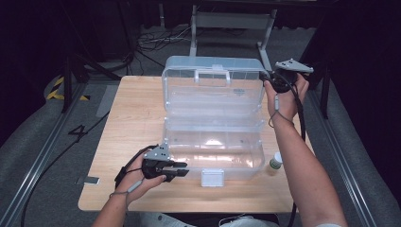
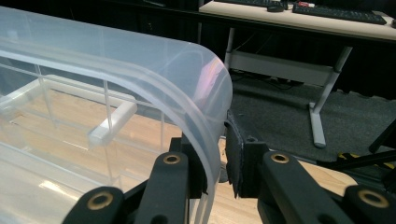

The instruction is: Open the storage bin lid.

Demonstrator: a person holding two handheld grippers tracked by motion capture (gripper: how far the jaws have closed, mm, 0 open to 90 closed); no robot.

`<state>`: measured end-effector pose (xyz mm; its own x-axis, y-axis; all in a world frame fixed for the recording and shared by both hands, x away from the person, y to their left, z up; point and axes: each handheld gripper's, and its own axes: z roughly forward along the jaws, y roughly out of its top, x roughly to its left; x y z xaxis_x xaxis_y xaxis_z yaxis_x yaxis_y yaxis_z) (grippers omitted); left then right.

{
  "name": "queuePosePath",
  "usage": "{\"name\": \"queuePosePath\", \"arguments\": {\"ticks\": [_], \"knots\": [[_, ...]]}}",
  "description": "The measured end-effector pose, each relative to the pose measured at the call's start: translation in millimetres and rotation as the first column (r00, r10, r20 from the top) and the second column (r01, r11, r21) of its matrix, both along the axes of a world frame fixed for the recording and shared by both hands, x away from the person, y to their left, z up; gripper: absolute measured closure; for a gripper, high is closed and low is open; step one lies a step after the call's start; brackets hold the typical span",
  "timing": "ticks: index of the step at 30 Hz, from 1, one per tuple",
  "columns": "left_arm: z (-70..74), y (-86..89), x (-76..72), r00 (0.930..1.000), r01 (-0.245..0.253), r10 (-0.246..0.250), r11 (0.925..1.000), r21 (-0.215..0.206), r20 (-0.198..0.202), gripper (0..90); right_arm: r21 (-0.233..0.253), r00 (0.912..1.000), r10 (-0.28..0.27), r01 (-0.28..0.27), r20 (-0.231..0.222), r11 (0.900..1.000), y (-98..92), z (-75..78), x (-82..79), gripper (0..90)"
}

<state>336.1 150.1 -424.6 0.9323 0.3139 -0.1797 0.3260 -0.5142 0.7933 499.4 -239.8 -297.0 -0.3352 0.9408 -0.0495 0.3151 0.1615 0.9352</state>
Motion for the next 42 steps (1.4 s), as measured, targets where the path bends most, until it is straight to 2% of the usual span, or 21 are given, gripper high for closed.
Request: {"name": "queuePosePath", "arguments": {"ticks": [8, 21, 27, 34, 42], "knots": [[-1.0, 1.1, 0.5, 0.9999, -0.001, 0.001, 0.9998, -0.022, -0.010, 72.7, 0.012, 0.9999, 0.000, 0.000, -0.013, 1.000, -0.8, -1.7, 8.2, 79.0], [-1.7, 1.2, -0.2, 1.0000, -0.002, 0.002, 0.9996, -0.030, -0.002, 72.5, 0.031, 0.9992, -0.024, 0.025, -0.033, 0.999, 1.3, -5.1, 20.6, 80.4], [-1.5, 0.6, -0.8, 1.0000, -0.008, 0.008, 0.9997, -0.024, 0.002, 71.9, 0.040, 0.9990, -0.029, 0.031, -0.035, 0.999, 1.2, -8.4, 26.9, 80.7], [-0.1, -1.2, -0.8, 0.9999, -0.005, 0.005, 1.0000, 0.003, 0.011, 71.7, 0.034, 0.9988, -0.037, 0.038, -0.031, 0.999, 2.8, -11.9, 32.9, 81.1], [0.1, -1.2, -0.5, 1.0000, -0.006, 0.006, 1.0000, 0.004, 0.004, 71.7, 0.039, 0.9989, -0.039, 0.040, -0.027, 0.998, 2.5, -18.5, 41.4, 81.5]]}}
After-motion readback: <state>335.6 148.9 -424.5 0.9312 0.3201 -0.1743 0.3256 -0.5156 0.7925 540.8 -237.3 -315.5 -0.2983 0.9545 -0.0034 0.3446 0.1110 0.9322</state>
